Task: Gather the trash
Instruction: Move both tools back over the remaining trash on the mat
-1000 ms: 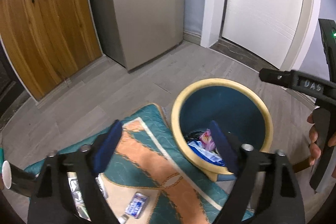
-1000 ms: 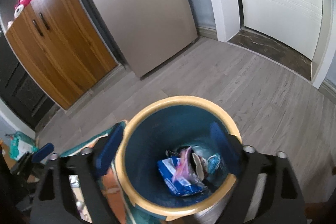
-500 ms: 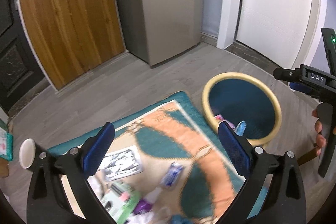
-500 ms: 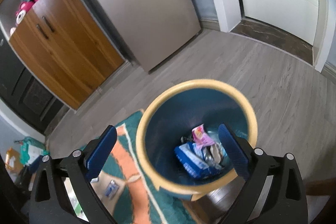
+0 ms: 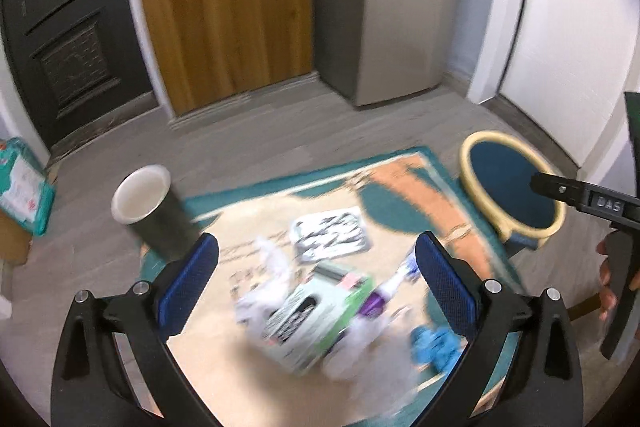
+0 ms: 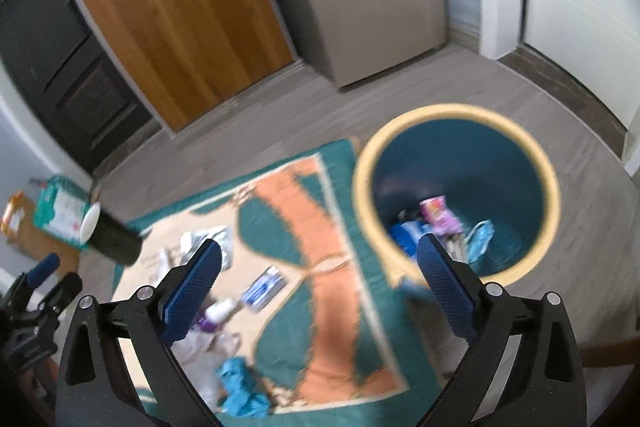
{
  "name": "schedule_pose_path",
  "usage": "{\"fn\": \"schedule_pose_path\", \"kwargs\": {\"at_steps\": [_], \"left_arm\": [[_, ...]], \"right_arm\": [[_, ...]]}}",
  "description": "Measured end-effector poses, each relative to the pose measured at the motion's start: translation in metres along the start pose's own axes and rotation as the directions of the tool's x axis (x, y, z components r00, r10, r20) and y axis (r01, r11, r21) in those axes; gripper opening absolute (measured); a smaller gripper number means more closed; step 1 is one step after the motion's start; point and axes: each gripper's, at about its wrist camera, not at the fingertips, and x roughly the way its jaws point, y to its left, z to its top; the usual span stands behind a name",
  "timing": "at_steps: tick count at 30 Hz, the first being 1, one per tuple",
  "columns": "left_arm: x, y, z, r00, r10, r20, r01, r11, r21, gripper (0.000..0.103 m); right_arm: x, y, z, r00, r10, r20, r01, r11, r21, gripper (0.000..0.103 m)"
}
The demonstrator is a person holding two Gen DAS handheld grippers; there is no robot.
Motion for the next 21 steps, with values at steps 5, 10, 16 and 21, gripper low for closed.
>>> {"fn": "schedule_pose_path", "kwargs": {"at_steps": [5, 10, 16, 21], "left_arm": [[0.004, 0.034, -0.020, 0.997, 0.056, -0.052, -0.058, 0.998, -0.029, 0.097], [0.003, 0.063, -0.028, 0.995, 0.069, -0.069, -0.076, 0.993, -0.095, 0.097], [0.021, 0.075, -0.036, 0.990, 0.080, -0.114, -0.090, 0.992, -0.084, 0.097], [0.044, 0.082, -0.037, 0.987, 0.055, -0.149, -0.070, 0.993, -0.100, 0.097]], "right_arm": [[0.020, 0.037, -0.020, 0.997, -0.014, -0.075, 0.008, 0.997, -0.079, 0.097], [0.039, 0.055, -0.030, 0.992, -0.003, -0.123, -0.004, 0.999, -0.054, 0.097], [0.062, 0.065, -0.035, 0.985, -0.004, -0.172, -0.002, 1.000, -0.030, 0.097], [0.079, 0.076, -0.036, 0.981, -0.001, -0.192, -0.007, 0.999, -0.040, 0.097]]}}
